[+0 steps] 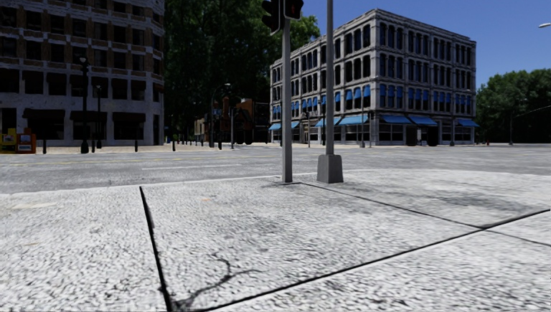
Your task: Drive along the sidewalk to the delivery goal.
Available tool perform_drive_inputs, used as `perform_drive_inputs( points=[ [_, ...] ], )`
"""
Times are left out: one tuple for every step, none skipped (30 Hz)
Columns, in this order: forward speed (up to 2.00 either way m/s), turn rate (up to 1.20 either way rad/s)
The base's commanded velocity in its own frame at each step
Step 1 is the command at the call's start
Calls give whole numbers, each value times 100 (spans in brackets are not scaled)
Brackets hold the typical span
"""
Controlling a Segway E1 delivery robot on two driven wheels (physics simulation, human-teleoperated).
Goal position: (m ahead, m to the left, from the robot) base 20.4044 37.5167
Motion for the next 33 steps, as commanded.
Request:
perform_drive_inputs(
  points=[
    [0, 74],
    [0, 74],
    [0, 74],
    [0, 74],
    [0, 74],
    [0, 74],
    [0, 74],
    [0, 74],
    [0, 74],
    [0, 74],
    [0, 74],
    [0, 74],
    [0, 74],
    [0, 74],
    [0, 74],
    [0, 77],
    [0, 80],
    [0, 80],
    [0, 81],
    [0, 81],
    [0, 81],
    [0, 81],
    [0, 81],
    [0, 81],
    [0, 81],
    [0, 81],
    [0, 81],
    [0, 81],
    [0, 81],
    [37, 81],
    [68, 81],
    [68, 81],
    [81, 81]
  ],
)
